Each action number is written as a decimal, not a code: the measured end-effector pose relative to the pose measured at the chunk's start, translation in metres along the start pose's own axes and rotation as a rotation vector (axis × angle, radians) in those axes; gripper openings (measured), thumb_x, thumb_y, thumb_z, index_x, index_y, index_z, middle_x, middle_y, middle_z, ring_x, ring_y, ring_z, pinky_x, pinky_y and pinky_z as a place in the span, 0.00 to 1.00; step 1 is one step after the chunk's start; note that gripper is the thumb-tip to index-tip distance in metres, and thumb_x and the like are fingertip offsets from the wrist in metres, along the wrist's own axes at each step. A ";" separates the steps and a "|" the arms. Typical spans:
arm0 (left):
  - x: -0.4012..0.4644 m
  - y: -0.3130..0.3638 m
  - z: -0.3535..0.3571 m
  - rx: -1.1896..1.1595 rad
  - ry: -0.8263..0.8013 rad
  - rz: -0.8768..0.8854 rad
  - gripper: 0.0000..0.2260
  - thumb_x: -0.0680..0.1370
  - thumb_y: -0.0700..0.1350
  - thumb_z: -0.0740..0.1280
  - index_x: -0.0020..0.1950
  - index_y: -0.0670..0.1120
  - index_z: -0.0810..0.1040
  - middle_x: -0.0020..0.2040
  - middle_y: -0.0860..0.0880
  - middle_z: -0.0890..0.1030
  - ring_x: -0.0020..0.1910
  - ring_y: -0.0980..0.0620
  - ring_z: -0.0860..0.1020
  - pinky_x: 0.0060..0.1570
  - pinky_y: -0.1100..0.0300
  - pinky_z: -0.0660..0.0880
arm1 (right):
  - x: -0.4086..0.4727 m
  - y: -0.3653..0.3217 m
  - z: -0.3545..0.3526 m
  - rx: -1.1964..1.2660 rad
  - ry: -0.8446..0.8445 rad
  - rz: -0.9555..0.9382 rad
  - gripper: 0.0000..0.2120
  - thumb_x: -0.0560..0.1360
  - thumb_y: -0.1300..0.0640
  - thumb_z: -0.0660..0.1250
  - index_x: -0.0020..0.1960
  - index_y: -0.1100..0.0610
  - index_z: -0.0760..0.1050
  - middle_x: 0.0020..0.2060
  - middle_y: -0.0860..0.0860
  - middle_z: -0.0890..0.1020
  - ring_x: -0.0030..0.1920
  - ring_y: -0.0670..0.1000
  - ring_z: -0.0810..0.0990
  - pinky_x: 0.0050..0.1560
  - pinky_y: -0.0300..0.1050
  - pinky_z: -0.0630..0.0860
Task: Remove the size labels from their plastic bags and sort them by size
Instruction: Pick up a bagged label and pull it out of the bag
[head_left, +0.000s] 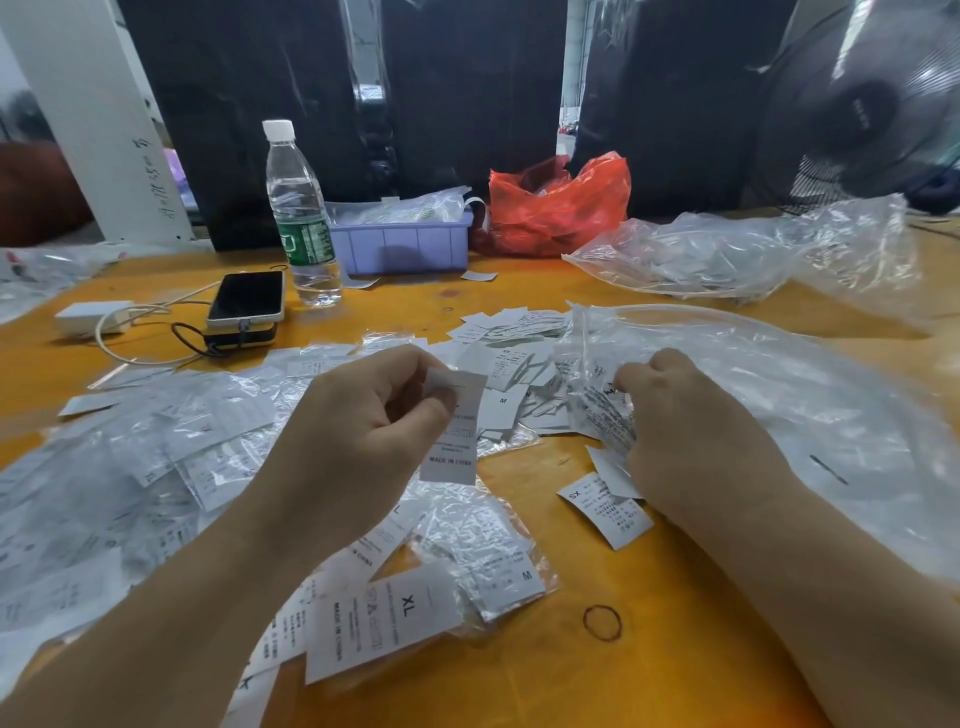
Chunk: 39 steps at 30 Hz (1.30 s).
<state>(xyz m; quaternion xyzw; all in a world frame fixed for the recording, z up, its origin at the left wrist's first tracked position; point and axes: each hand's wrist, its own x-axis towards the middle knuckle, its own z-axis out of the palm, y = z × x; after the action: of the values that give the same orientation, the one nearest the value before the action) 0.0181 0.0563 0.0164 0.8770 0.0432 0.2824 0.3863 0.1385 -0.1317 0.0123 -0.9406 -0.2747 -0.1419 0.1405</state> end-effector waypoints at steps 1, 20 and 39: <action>0.000 0.000 0.000 -0.001 -0.001 -0.002 0.09 0.79 0.43 0.65 0.44 0.57 0.78 0.39 0.57 0.82 0.42 0.55 0.77 0.35 0.66 0.74 | 0.001 0.000 -0.002 0.025 0.087 -0.002 0.21 0.71 0.70 0.63 0.62 0.58 0.73 0.54 0.55 0.72 0.47 0.57 0.76 0.42 0.47 0.76; 0.001 0.003 0.000 0.009 -0.015 -0.060 0.11 0.80 0.53 0.63 0.40 0.50 0.77 0.37 0.52 0.78 0.36 0.57 0.75 0.31 0.68 0.70 | 0.009 -0.045 -0.009 1.315 0.154 -0.199 0.12 0.66 0.67 0.77 0.44 0.55 0.79 0.36 0.53 0.82 0.36 0.50 0.83 0.40 0.40 0.80; 0.006 0.007 -0.005 -0.717 -0.109 -0.321 0.13 0.70 0.45 0.70 0.50 0.39 0.81 0.39 0.48 0.82 0.36 0.55 0.79 0.34 0.66 0.75 | 0.032 -0.074 0.005 1.410 0.169 -0.260 0.10 0.67 0.66 0.77 0.42 0.57 0.78 0.35 0.51 0.82 0.40 0.58 0.82 0.44 0.55 0.82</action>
<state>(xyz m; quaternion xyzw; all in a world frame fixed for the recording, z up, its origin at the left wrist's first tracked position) 0.0191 0.0564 0.0270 0.6824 0.0577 0.1684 0.7090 0.1240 -0.0543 0.0322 -0.5717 -0.3989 -0.0187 0.7167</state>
